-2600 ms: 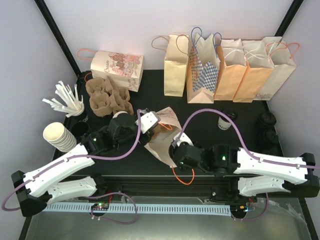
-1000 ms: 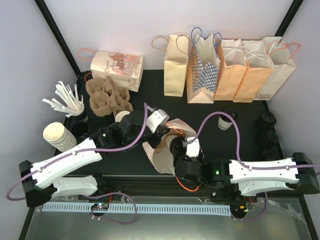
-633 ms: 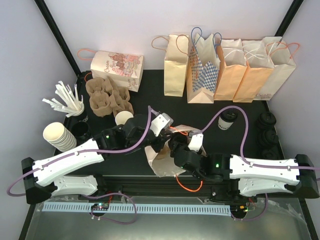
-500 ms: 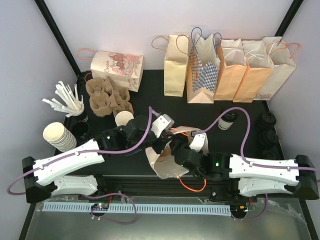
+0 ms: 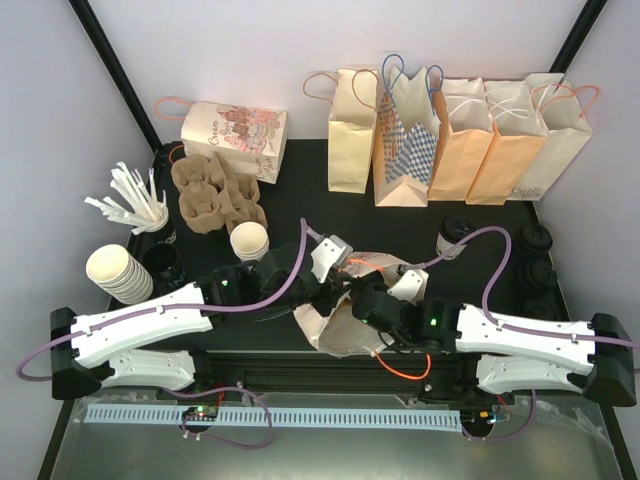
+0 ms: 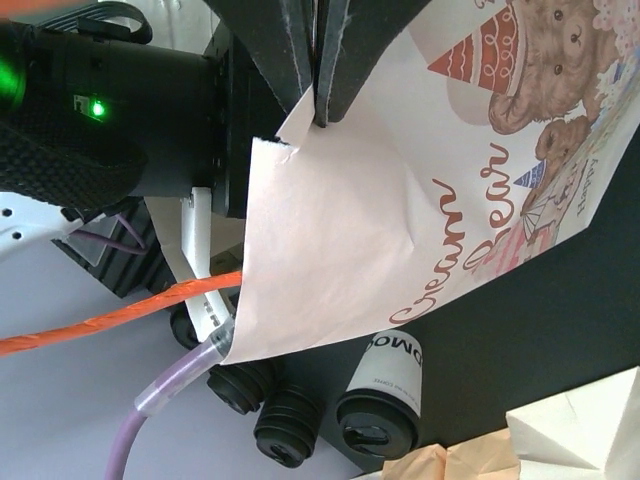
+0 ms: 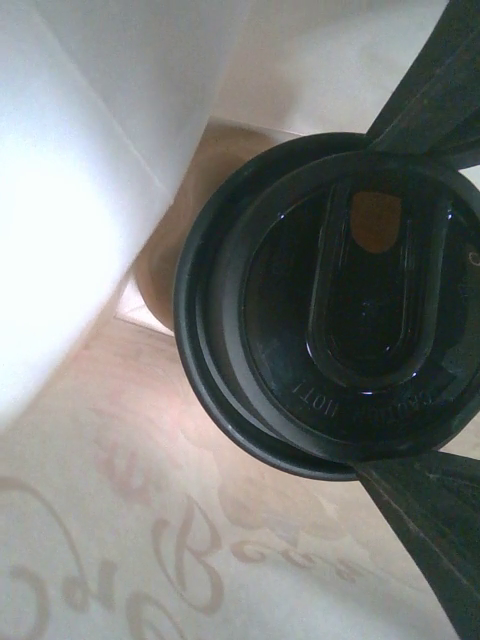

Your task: Pack the takeout coffee

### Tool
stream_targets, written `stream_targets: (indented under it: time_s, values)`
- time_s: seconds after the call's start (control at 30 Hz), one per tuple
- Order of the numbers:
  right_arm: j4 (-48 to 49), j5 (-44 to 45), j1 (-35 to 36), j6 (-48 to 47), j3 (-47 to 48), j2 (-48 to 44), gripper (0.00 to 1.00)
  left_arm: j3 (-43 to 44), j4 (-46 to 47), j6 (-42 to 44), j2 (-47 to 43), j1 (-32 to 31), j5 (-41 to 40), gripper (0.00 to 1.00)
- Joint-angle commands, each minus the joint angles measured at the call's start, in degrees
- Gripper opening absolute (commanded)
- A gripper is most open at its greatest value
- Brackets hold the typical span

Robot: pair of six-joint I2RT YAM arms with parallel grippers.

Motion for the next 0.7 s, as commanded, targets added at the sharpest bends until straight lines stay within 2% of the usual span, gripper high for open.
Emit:
stream_targets:
  time_s: [0.0, 0.1, 0.17, 0.2, 0.3, 0.47, 0.53, 0.67]
  values:
    - [-3.33, -1.77, -0.75, 4.26, -4.14, 0.16, 0.35, -0.6, 2.35, -4.61, -1.72, -1.0, 0.06, 0.06]
    - [-0.6, -0.82, -0.81, 3.44, -6.49, 0.16, 0.34, -0.84, 3.25, -5.04, -1.98, -1.0, 1.15, 0.07]
    - [0.7, 0.19, -0.75, 0.49, -6.79, 0.66, 0.34, -0.71, 3.35, -5.1, -2.12, -1.02, 1.75, 0.13]
    - [0.31, 0.48, -0.76, -0.02, -6.51, 1.17, 0.34, -0.48, 3.04, -5.01, -2.19, -1.03, 1.89, 0.19]
    - [-0.05, 0.51, -0.67, -3.05, -5.49, 2.42, 0.34, 1.31, 0.58, -3.8, -3.3, -0.95, 1.21, 0.56]
    - [4.88, -0.75, -0.5, -9.1, -7.36, 2.56, 0.34, 6.91, -6.05, -0.97, -7.03, 0.04, -1.17, 0.9]
    - [5.91, -0.4, -0.1, -9.76, -8.54, 2.29, 0.34, 10.67, -10.35, 0.2, -7.63, 1.02, -2.09, 0.94]
    - [5.82, 0.29, 0.54, -10.56, -9.53, 2.09, 0.34, 14.87, -16.05, 1.93, -7.47, 6.3, 0.02, 0.93]
